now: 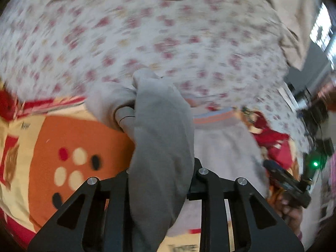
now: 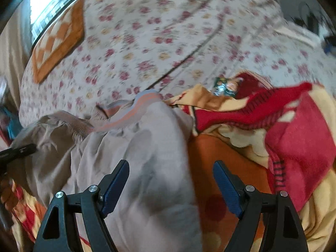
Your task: Fold large clothes
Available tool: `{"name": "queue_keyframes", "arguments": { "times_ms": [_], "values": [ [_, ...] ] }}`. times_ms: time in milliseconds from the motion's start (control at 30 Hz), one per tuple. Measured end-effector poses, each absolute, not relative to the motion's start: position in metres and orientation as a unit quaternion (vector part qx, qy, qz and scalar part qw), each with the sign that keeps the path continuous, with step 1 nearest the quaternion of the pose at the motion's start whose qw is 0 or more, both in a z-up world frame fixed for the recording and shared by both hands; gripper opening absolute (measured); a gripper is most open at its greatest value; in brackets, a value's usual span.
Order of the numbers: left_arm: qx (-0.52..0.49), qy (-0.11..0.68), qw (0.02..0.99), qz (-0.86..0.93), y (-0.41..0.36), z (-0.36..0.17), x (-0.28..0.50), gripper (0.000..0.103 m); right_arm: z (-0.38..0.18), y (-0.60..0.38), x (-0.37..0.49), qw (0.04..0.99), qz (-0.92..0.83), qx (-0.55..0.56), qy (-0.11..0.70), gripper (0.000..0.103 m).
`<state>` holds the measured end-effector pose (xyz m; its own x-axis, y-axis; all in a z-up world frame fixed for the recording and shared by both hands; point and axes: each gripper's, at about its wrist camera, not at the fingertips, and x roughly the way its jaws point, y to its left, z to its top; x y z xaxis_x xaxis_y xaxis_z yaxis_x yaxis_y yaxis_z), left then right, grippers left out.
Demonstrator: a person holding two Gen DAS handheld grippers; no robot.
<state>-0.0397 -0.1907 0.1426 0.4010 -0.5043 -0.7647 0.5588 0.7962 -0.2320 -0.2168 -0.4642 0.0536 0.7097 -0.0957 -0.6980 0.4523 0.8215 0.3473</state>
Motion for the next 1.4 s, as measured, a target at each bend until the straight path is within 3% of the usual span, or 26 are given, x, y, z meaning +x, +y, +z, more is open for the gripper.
{"name": "queue_keyframes", "arguments": {
  "times_ms": [167, 433, 533, 600, 633, 900, 1233, 1400],
  "values": [
    [0.091, 0.447, 0.819, -0.349, -0.278, 0.133, -0.082, 0.021, 0.056, -0.484, -0.228, 0.888, -0.164, 0.278, 0.328, 0.080],
    [0.171, 0.480, 0.784, -0.354, -0.367, 0.061, -0.127, 0.022, 0.056, -0.515, -0.238, 0.878, -0.192, 0.309, 0.310, 0.080],
    [0.179, 0.464, 0.784, -0.372, -0.363, 0.068, -0.139, 0.036, 0.054, -0.521, -0.241, 0.874, -0.194, 0.324, 0.307, 0.080],
    [0.157, 0.467, 0.758, -0.427, -0.353, 0.086, -0.150, 0.057, 0.055, -0.521, -0.243, 0.873, -0.189, 0.334, 0.302, 0.080],
    [0.144, 0.465, 0.749, -0.449, -0.343, 0.097, -0.155, 0.059, 0.056, -0.521, -0.244, 0.874, -0.185, 0.337, 0.299, 0.080],
    [0.145, 0.410, 0.809, -0.396, -0.260, 0.133, -0.148, 0.060, 0.070, -0.496, -0.252, 0.893, -0.110, 0.346, 0.267, 0.080],
    [0.148, 0.477, 0.787, -0.361, -0.259, 0.055, -0.129, 0.060, 0.060, -0.453, -0.226, 0.875, 0.004, 0.395, 0.280, 0.088],
    [0.192, 0.453, 0.790, -0.365, -0.268, 0.042, -0.147, 0.060, 0.059, -0.429, -0.192, 0.871, 0.019, 0.369, 0.323, 0.085]
  ]
}}
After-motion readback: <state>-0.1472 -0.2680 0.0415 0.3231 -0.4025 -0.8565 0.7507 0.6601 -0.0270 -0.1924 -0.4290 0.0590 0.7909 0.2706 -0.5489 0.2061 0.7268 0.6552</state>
